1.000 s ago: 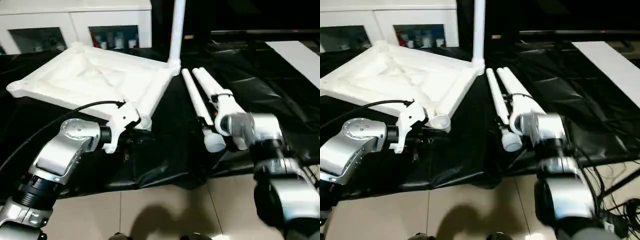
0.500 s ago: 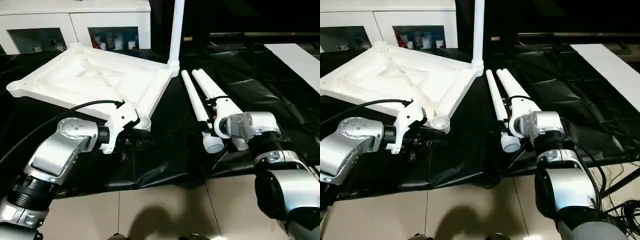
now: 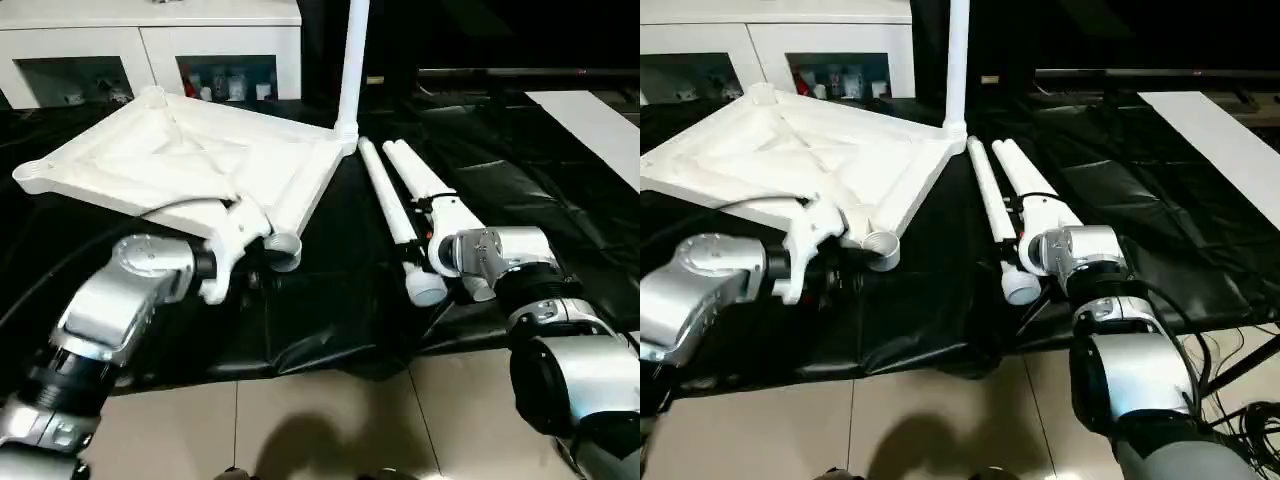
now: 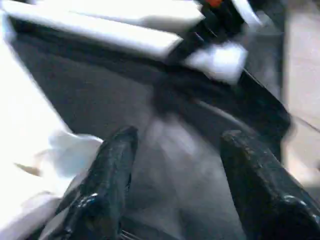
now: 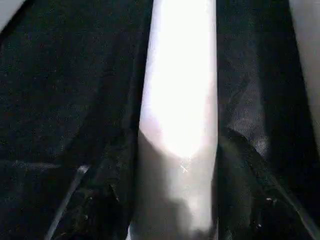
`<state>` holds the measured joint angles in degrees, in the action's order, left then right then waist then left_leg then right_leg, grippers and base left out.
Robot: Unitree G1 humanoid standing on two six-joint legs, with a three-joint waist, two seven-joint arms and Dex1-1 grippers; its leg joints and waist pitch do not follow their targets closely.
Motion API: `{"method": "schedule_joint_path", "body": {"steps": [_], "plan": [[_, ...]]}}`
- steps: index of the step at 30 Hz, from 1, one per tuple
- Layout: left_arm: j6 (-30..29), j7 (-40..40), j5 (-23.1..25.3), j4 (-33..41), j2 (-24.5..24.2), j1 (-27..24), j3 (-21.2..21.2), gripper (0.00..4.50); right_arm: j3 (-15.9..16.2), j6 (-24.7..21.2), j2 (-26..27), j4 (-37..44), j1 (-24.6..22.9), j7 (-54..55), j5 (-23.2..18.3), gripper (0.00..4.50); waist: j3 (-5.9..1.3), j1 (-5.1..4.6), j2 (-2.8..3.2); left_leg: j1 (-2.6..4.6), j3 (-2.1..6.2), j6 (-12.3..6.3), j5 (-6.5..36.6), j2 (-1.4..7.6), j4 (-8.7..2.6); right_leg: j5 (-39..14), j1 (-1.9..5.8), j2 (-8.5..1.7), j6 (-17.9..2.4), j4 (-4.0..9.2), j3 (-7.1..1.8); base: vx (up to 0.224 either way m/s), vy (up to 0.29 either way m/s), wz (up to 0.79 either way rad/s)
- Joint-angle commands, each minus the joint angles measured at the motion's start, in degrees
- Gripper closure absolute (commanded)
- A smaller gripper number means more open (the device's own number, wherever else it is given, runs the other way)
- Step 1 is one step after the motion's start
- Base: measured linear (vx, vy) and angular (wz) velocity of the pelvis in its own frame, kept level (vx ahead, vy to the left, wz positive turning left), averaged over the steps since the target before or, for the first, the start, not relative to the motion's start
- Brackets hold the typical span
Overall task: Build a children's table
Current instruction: Pick table leg
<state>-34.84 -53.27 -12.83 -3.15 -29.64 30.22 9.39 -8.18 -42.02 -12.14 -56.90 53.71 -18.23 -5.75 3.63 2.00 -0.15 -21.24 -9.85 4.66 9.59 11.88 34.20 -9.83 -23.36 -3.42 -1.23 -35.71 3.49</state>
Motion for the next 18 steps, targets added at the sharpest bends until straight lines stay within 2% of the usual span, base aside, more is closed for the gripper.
{"method": "schedule_joint_path", "body": {"steps": [1,2,3,4,5,8,9,10,11,12,15,16,17,18], "plan": [[0.75,2.25,-0.55,-1.22,1.06,1.64,-1.69,1.41,-2.39,2.75,0.24,1.73,-1.57,2.31,-1.70,2.59,-4.27,0.07,0.45,0.71,-0.13,2.55,12.85,0.42,-3.35,-15.41,2.92,-3.34,-10.25,4.47,-2.41,0.000,0.000,0.00],[0.70,2.68,-0.95,-1.49,1.44,2.05,-2.19,1.27,-3.10,3.30,0.38,2.71,-1.87,2.77,-2.19,2.61,-4.35,0.23,0.56,0.89,-0.08,2.54,12.76,0.47,-3.30,-14.87,2.84,-3.33,-10.39,4.38,-2.38,0.000,0.000,0.00],[1.41,4.02,-1.33,-2.36,2.34,2.72,-3.42,1.14,-4.55,4.12,0.80,5.00,-2.69,3.78,-3.27,2.63,-4.39,0.26,0.91,0.76,-0.10,2.50,12.45,0.40,-3.27,-13.87,2.91,-3.28,-10.62,4.27,-2.38,0.000,0.000,0.00],[1.48,4.85,-1.56,-2.61,2.97,2.92,-4.02,1.14,-5.16,4.91,1.17,6.93,-3.48,4.28,-3.69,2.63,-4.40,0.27,0.73,0.76,-0.13,2.35,12.25,0.36,-3.28,-13.39,2.92,-3.21,-10.64,4.37,-2.36,0.000,0.000,0.00],[1.58,6.08,-1.89,-2.96,3.89,3.22,-4.91,1.10,-6.05,6.07,1.71,9.77,-4.64,5.01,-4.30,2.63,-4.36,0.21,0.93,0.54,-0.15,2.16,11.83,0.33,-3.35,-11.85,3.15,-3.09,-10.54,4.40,-2.36,0.000,0.000,0.00],[1.51,9.70,-1.46,-4.22,6.11,4.46,-6.24,0.77,-7.17,8.77,3.17,18.19,-8.00,5.39,-5.35,2.64,-4.69,0.47,0.63,0.46,-0.12,1.41,9.50,0.35,-3.22,-8.89,3.38,-3.14,-10.83,3.90,-2.35,0.000,0.000,0.00],[-0.39,14.06,-1.40,-6.00,8.77,6.90,-7.78,0.73,-7.82,12.16,4.56,25.25,-10.74,4.51,-6.57,2.64,-4.76,0.54,0.03,0.52,-0.16,1.12,9.24,0.41,-3.26,-8.80,3.38,-3.21,-10.91,3.96,-2.35,0.000,0.000,0.00],[-0.39,14.06,-1.40,-6.00,8.77,6.90,-7.78,0.69,-7.82,12.16,4.56,25.25,-10.74,4.51,-6.57,2.64,-4.64,0.51,-0.25,0.33,-0.33,0.81,8.89,0.26,-3.24,-8.42,3.52,-3.01,-10.68,3.89,-2.42,0.000,0.000,0.00],[-1.23,15.41,-1.94,-6.69,10.11,8.16,-8.51,0.69,-7.68,13.19,5.06,28.74,-12.03,3.27,-7.24,2.64,-4.73,0.83,0.02,0.38,-0.25,0.06,7.89,0.38,-3.25,-8.03,3.52,-3.19,-10.57,3.87,-2.39,0.000,0.000,0.00],[-3.32,16.84,-3.68,-7.54,12.11,9.95,-10.09,0.61,-7.16,13.54,5.62,33.07,-13.66,1.05,-8.73,2.64,-4.61,0.93,-0.14,0.36,-0.28,-0.13,7.78,0.35,-3.29,-8.29,3.49,-3.15,-10.46,3.90,-2.38,0.000,0.000,0.00],[-8.47,19.16,-8.99,-9.07,16.43,14.02,-13.94,0.33,-5.52,11.68,6.24,40.79,-16.62,-6.72,-14.05,2.64,-4.60,1.42,-0.04,0.43,-0.17,-1.04,8.23,0.46,-3.26,-8.79,3.53,-3.42,-10.90,4.02,-2.33,0.000,0.000,0.00],[-8.47,19.16,-8.99,-9.07,16.43,14.02,-13.94,0.33,-5.52,11.68,6.24,40.79,-16.62,-6.72,-14.05,2.64,-4.58,1.40,-0.15,0.28,-0.30,-1.33,8.31,0.20,-3.19,-9.61,3.72,-3.32,-10.68,4.22,-2.29,0.000,0.000,0.00],[-11.39,20.32,-13.91,-11.53,19.43,17.68,-17.50,0.29,-2.07,9.94,5.14,45.53,-19.23,-13.87,-16.91,2.64,-4.45,1.46,-0.18,0.30,-0.40,-1.73,8.48,0.12,-3.09,-9.99,3.61,-3.18,-10.66,4.47,-2.33,0.000,0.000,0.00],[-11.86,20.49,-14.84,-11.99,19.98,18.38,-18.16,0.29,-1.49,9.55,4.95,46.36,-19.71,-14.97,-17.43,2.64,-4.52,1.73,-0.20,0.43,-0.28,-1.83,8.65,0.31,-3.11,-10.18,3.63,-3.43,-10.75,4.42,-2.34,0.000,0.000,0.00]]}}
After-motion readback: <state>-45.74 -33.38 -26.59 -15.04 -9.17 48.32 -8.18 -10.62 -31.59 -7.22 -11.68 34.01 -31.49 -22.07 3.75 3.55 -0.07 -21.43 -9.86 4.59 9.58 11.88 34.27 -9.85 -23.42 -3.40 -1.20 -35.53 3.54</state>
